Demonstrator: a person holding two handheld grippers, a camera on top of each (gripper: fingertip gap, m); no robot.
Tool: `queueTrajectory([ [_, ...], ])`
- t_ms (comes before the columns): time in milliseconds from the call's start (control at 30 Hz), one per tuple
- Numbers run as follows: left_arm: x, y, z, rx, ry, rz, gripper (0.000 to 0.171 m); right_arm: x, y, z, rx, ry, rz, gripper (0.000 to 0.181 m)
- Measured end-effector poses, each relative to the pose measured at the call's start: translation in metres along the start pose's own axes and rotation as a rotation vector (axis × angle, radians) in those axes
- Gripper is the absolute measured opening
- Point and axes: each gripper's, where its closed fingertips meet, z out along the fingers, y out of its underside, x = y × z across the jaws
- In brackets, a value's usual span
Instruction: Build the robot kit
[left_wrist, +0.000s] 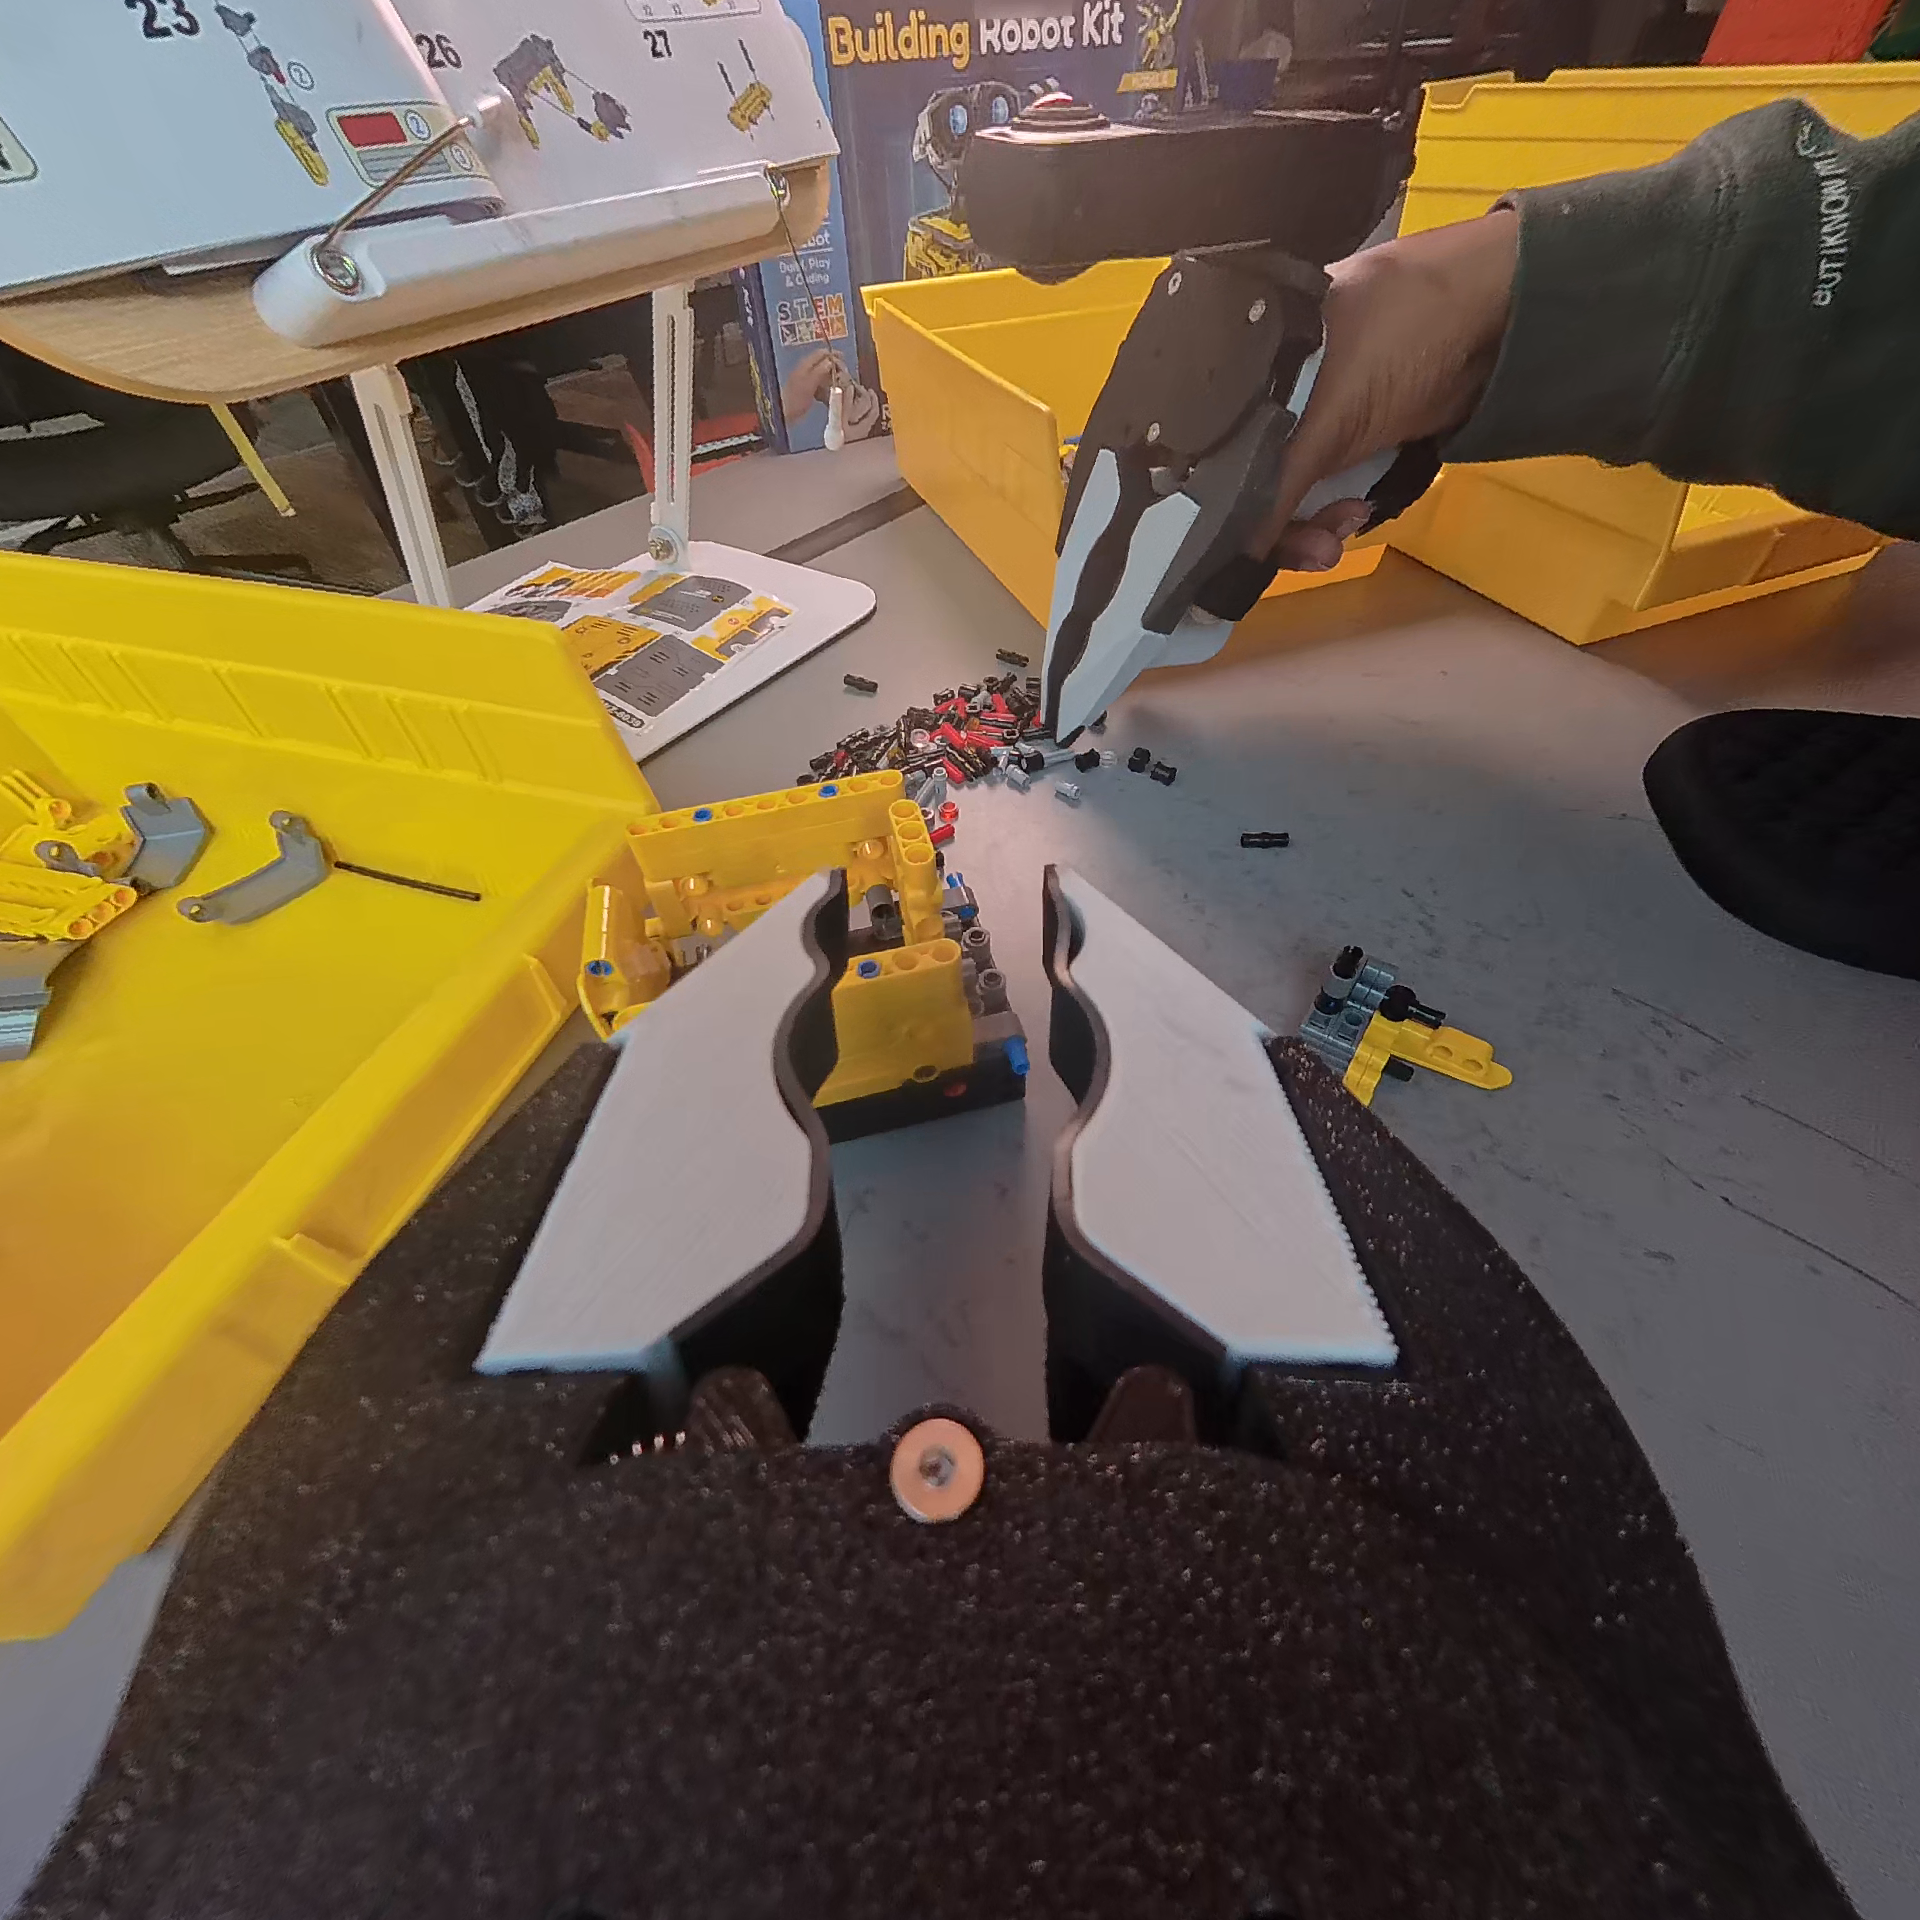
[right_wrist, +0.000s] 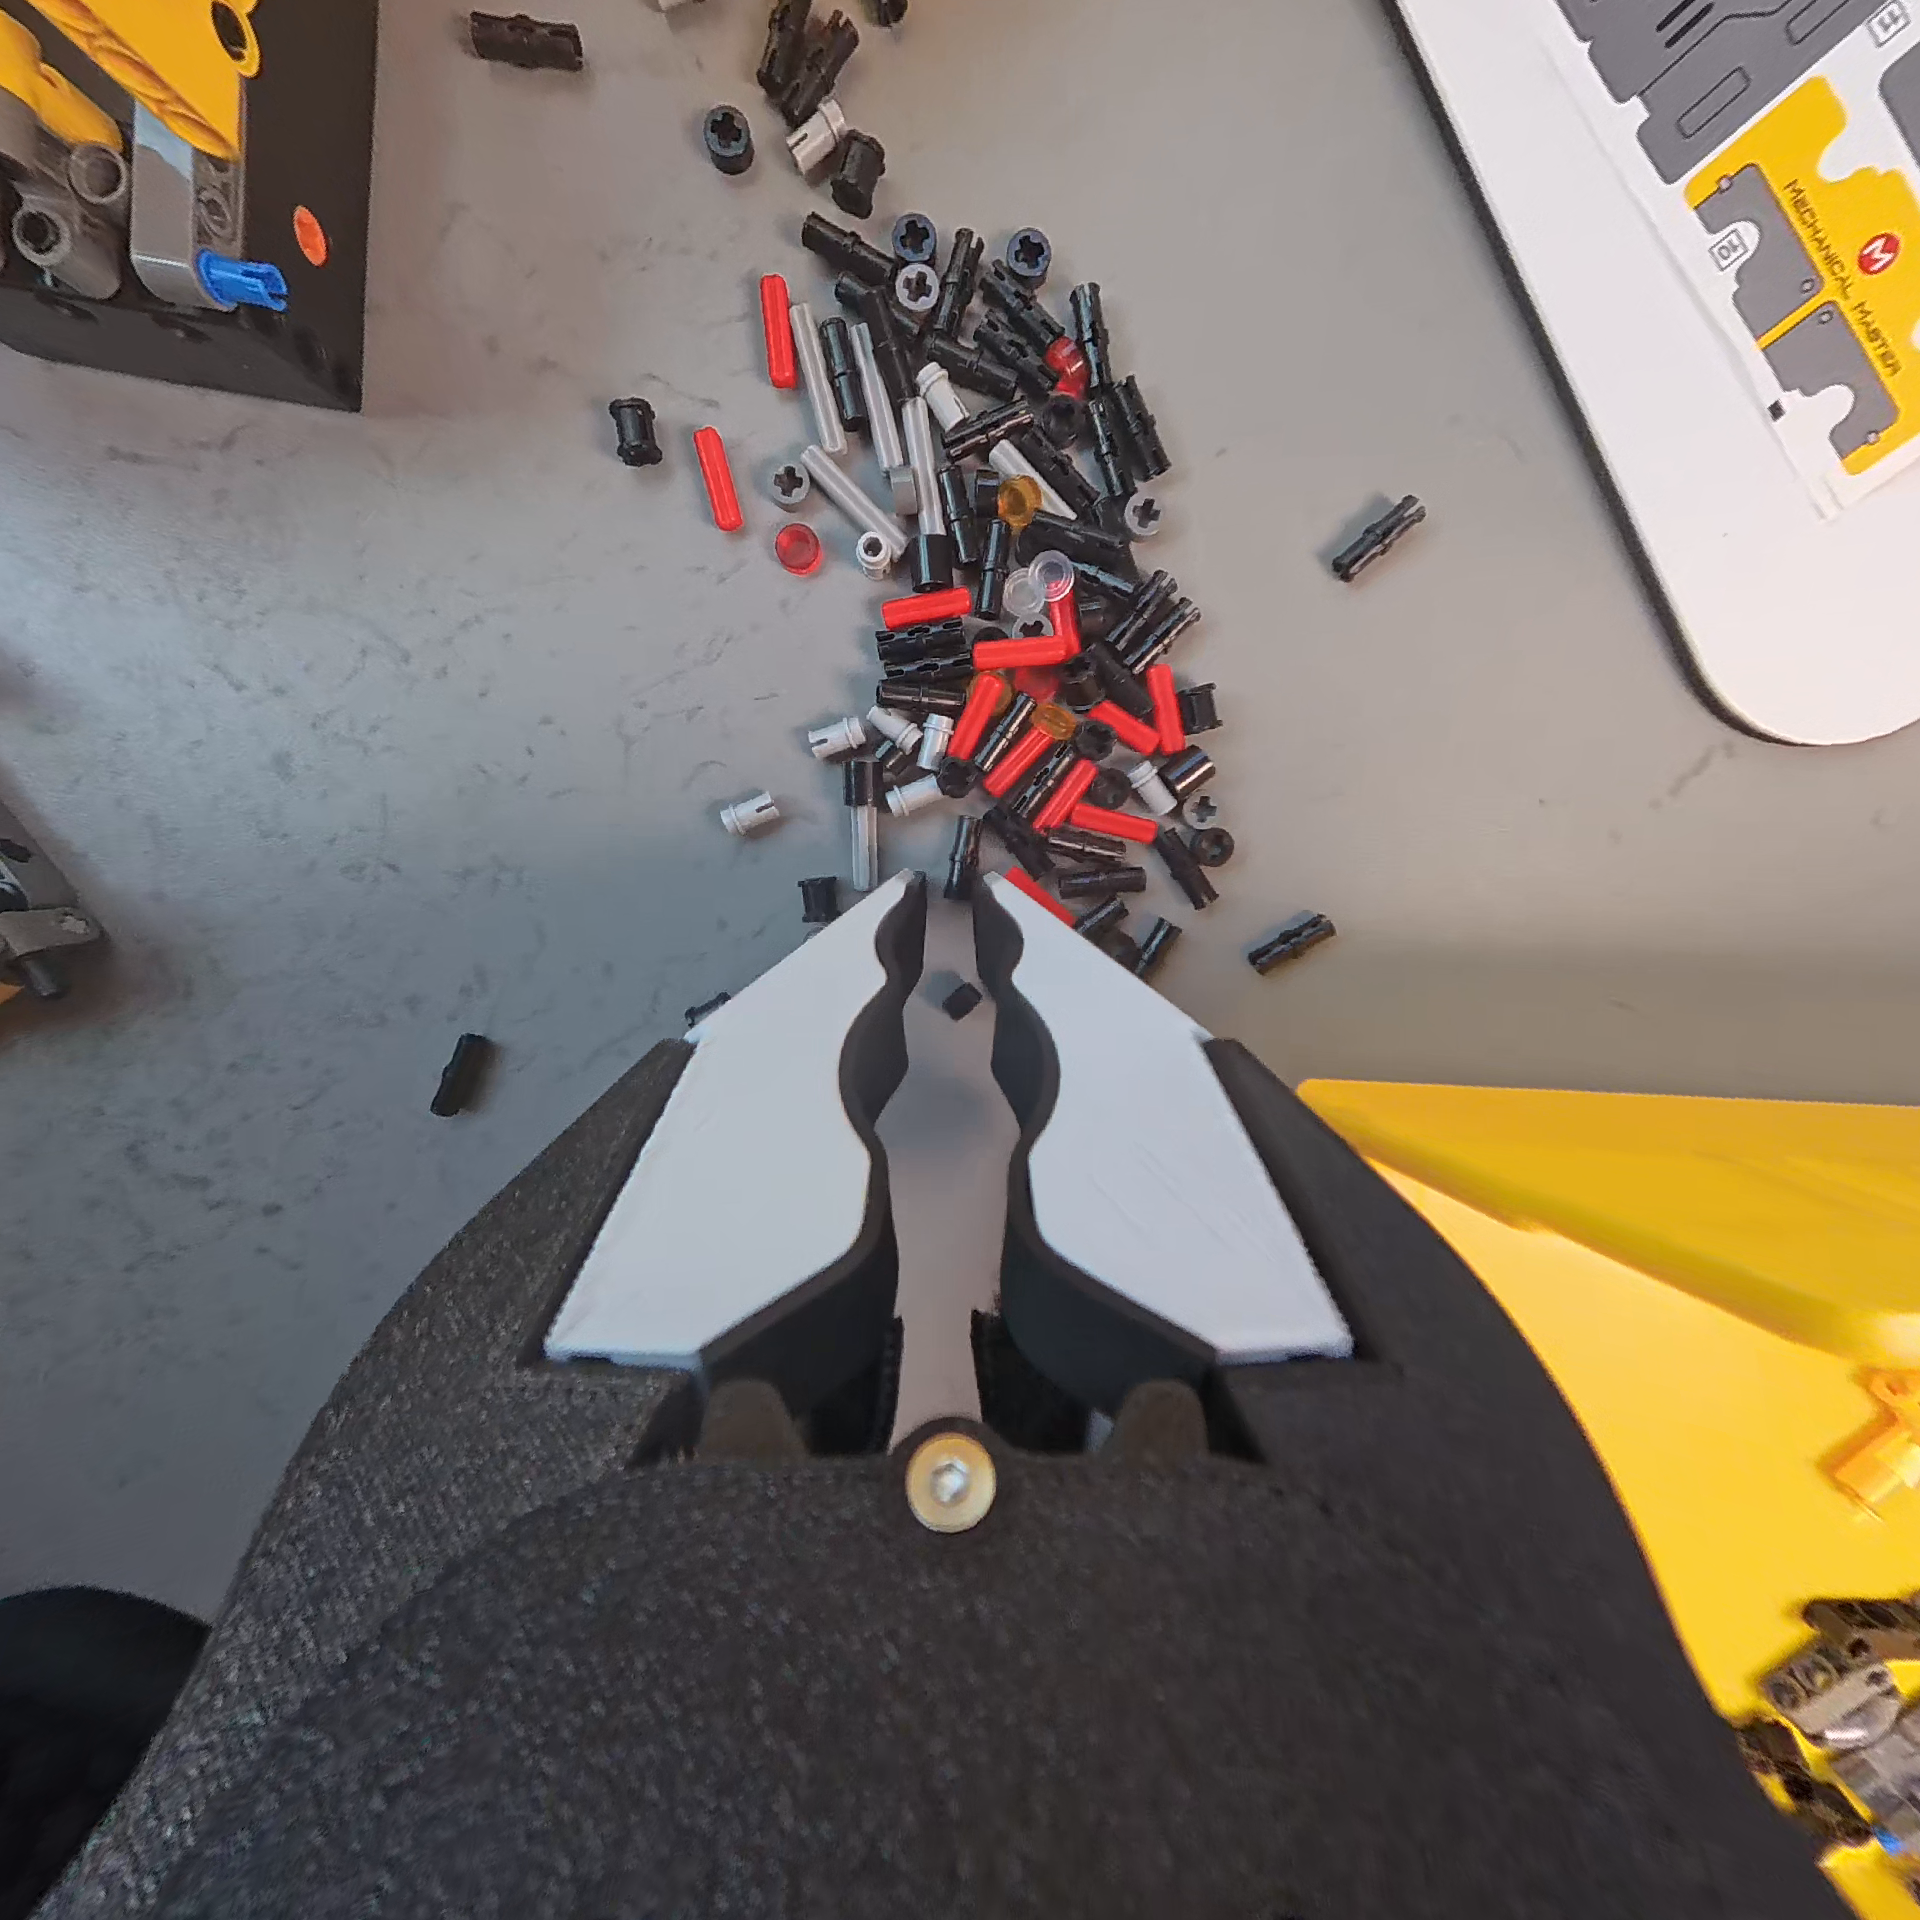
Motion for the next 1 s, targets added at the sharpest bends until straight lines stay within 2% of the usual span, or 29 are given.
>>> queueTrajectory([
  [233, -0.001, 0.001, 0.001, -0.005, -0.001, -0.001, 0.036, -0.002, -0.003, -0.001, 0.03, -0.033, -0.048, 0.004],
  [367, -0.001, 0.002, 0.001, -0.006, -0.002, 0.001, 0.036, -0.034, -0.007, -0.02, 0.096, -0.079, -0.187, 0.004],
  [500, 0.002, 0.002, 0.001, -0.009, 0.002, 0.009, 0.036, -0.075, 0.016, -0.03, 0.046, -0.133, -0.223, 0.004],
  [600, 0.003, 0.002, 0.002, -0.011, 0.003, 0.019, 0.036, -0.091, 0.034, -0.027, 0.016, -0.129, -0.208, 0.004],
  [1000, -0.001, 0.008, 0.004, -0.038, -0.02, 0.039, 0.036, -0.085, 0.038, -0.02, 0.027, -0.095, -0.092, 0.004],
])
